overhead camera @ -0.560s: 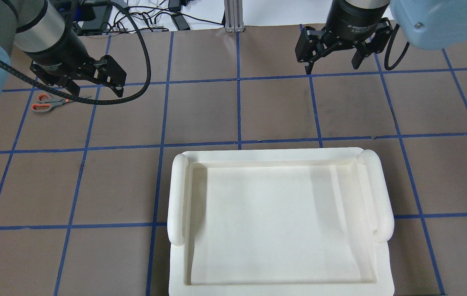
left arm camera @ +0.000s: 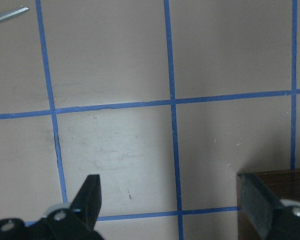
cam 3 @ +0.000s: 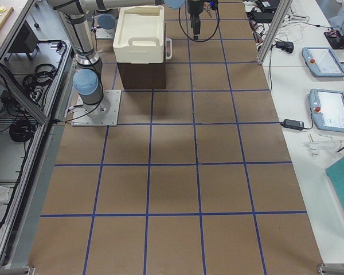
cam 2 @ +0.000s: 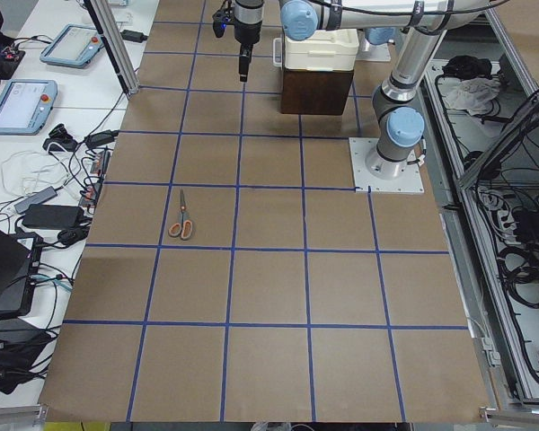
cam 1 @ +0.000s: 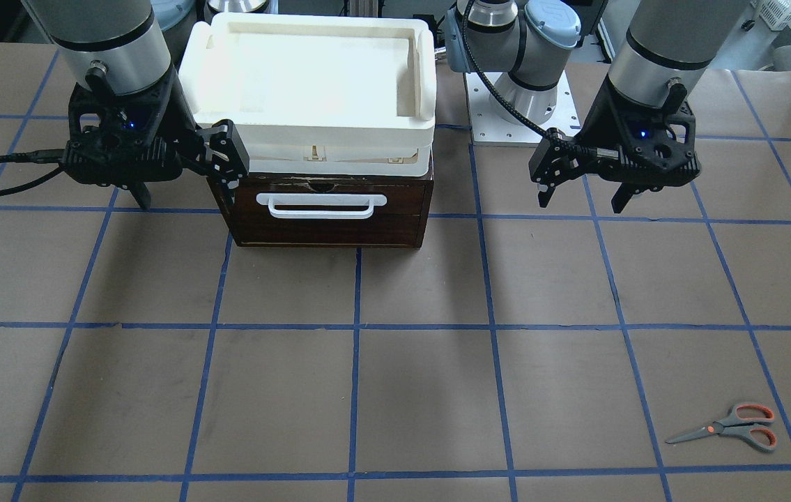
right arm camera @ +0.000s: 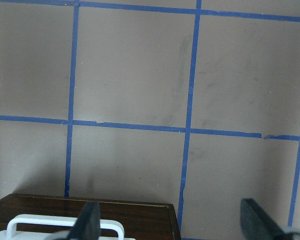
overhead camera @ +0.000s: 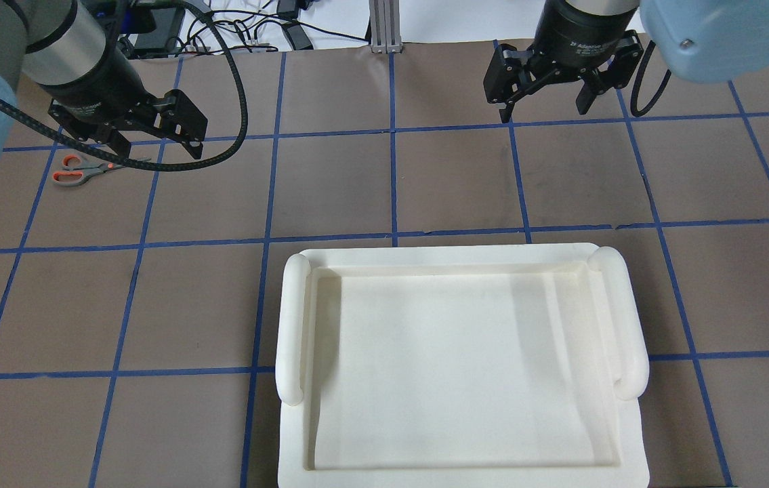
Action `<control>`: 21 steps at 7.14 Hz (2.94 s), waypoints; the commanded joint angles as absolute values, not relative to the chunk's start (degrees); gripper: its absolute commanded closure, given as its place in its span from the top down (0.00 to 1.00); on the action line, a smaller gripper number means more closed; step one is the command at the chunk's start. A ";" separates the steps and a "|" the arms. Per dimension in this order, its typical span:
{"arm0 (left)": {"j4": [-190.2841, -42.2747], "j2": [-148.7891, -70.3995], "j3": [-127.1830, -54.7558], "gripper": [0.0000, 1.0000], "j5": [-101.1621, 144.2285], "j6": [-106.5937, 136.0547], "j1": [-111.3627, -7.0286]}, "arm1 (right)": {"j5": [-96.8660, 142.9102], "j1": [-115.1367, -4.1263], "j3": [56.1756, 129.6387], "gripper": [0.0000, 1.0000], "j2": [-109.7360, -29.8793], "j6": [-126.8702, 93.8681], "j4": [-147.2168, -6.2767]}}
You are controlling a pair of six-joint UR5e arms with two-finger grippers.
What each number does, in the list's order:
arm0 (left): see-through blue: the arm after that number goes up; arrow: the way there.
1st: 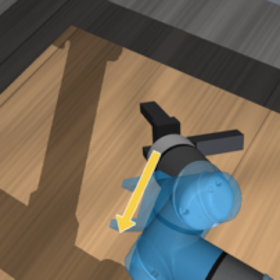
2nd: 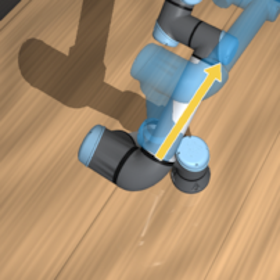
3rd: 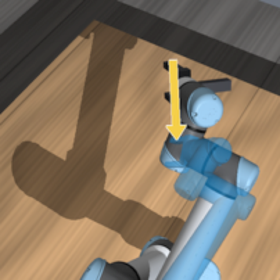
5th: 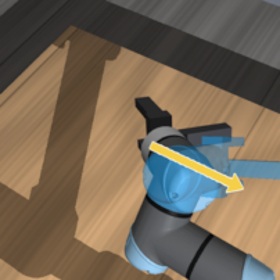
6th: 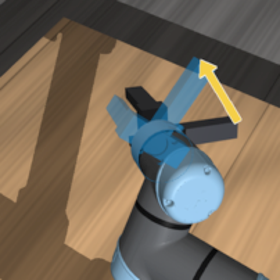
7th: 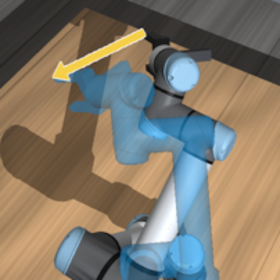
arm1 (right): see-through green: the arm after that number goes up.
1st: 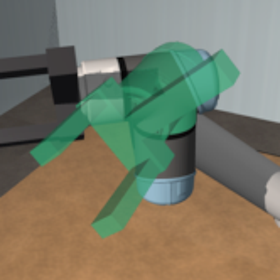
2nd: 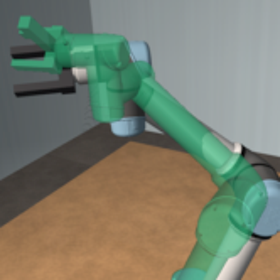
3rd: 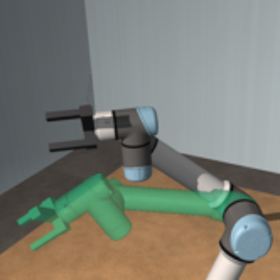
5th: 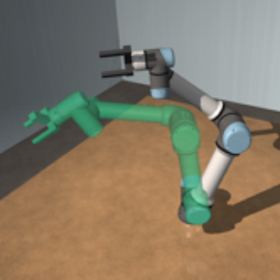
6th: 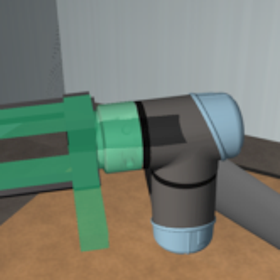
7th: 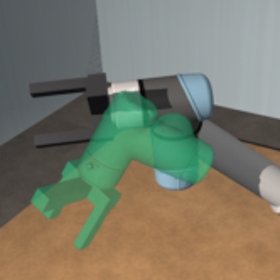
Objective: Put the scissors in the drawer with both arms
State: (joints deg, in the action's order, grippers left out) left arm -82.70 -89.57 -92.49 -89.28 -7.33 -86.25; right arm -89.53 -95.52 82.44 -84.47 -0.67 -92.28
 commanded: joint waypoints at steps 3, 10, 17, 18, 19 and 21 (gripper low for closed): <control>-82.18 -90.96 -92.55 1.00 -90.43 -9.74 -83.86 | -89.30 -95.71 82.44 1.00 -81.93 8.74 -92.28; -73.78 -99.21 -92.72 1.00 -93.34 -64.51 -67.24 | -83.50 -97.12 85.86 1.00 -78.13 36.21 -92.63; -52.59 -119.15 -90.10 1.00 -90.88 -97.43 -61.79 | -80.17 -98.08 85.96 1.00 -76.47 49.54 -95.01; -52.56 -121.53 -87.56 1.00 -90.62 -99.65 -61.79 | -80.77 -99.13 86.04 1.00 -76.12 56.01 -94.84; -52.56 -123.73 -85.80 1.00 -90.53 -102.45 -61.79 | -81.47 -101.05 86.04 1.00 -75.33 60.34 -94.49; -52.56 -127.16 -82.81 1.00 -89.31 -105.81 -61.70 | -83.06 -102.30 85.96 1.00 -72.96 66.32 -94.05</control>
